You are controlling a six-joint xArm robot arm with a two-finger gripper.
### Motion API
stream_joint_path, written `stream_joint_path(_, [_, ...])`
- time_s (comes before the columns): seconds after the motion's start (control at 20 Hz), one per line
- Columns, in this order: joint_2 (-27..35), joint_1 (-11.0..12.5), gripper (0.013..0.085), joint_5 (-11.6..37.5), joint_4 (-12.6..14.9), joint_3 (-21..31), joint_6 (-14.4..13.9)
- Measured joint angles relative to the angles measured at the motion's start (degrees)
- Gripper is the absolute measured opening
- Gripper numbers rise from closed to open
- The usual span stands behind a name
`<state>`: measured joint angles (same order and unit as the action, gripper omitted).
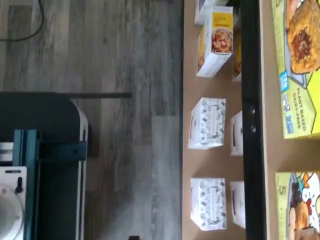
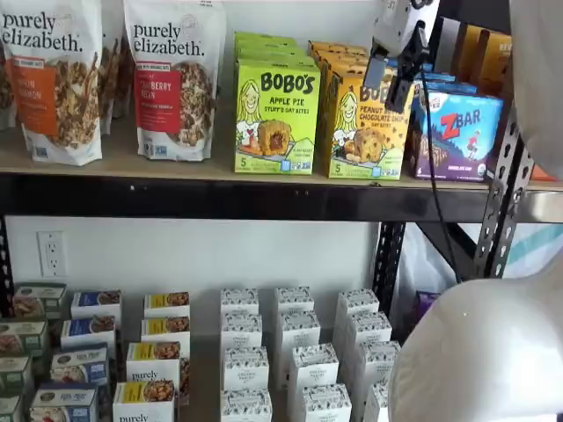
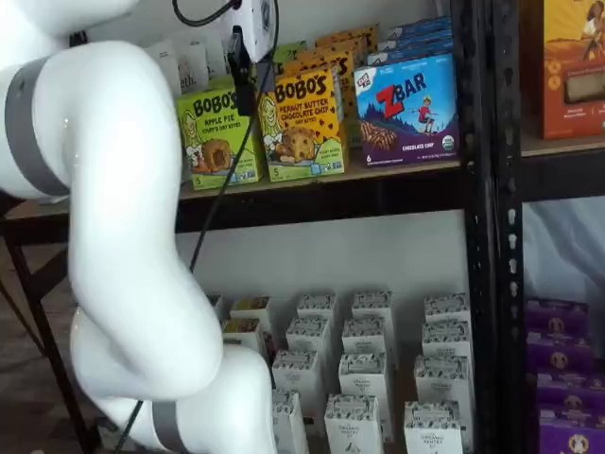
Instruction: Pick up the orange box on the top shelf, the fifth box from the left
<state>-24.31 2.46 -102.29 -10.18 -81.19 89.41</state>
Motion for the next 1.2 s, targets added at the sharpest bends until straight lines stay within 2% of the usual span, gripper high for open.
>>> stream_joint_path(0.3, [-1.7,1.6,0.085,4.8,-4.5,1.9,0.5])
stream_joint_path(0.45, [-1.7,2.0,0.085,8.3,-5.7,2.2,0.6])
stream_joint_path(0.7, [0.3,3.0,0.085,11.5,-7.2,0.5,1.3])
stream_joint_path(1.0, [3.5,3.8,0.085,14.0,-6.8,-1.9,2.5])
stream_joint_path(1.2, [5.4,3.4,0.085,15.3,-4.1,-3.1,3.1])
